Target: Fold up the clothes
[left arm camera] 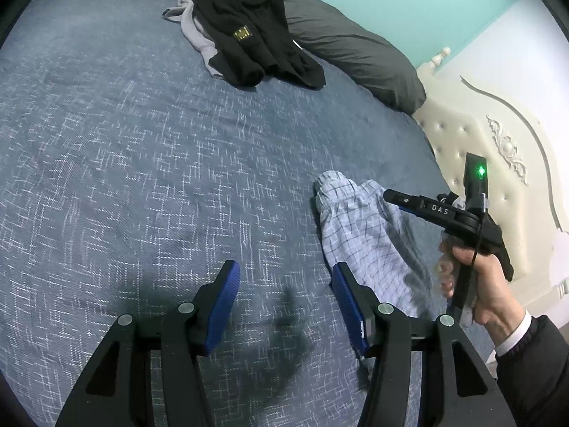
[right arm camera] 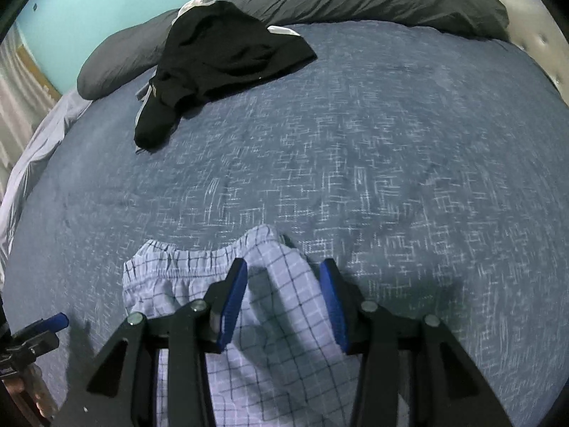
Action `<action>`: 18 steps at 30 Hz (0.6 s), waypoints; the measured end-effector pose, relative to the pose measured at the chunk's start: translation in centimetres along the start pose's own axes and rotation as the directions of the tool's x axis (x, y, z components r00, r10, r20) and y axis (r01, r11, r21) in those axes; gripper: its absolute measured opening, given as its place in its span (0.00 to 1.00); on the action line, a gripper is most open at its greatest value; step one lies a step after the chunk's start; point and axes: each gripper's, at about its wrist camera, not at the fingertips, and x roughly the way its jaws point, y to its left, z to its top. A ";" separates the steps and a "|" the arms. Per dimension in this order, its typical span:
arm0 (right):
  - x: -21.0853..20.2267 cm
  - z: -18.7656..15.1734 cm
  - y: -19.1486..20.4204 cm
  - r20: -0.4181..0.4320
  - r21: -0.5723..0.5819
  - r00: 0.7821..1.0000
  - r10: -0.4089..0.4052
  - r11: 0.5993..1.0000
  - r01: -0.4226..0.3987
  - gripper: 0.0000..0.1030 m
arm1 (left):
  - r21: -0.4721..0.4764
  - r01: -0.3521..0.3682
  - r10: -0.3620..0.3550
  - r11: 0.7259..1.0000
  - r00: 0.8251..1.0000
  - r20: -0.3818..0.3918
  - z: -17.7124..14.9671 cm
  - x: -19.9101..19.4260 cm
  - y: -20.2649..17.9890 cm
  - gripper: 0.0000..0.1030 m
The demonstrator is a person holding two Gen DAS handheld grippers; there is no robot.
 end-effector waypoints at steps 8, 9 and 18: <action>0.5 -0.2 0.5 -0.018 -0.063 1.000 0.014 0.998 -0.015 0.16 | -0.002 0.000 0.000 1.000 1.000 0.001 0.0 0.0 0.1 0.57; 0.4 -0.2 0.5 -0.014 -0.071 1.000 0.013 0.997 -0.014 0.14 | -0.003 0.001 -0.001 1.000 1.000 0.001 0.0 0.0 0.1 0.57; -1.6 -1.1 1.1 0.029 -0.109 0.999 0.039 0.993 -0.036 0.06 | -0.003 0.001 -0.001 1.000 1.000 -0.002 -0.1 0.1 -0.1 0.57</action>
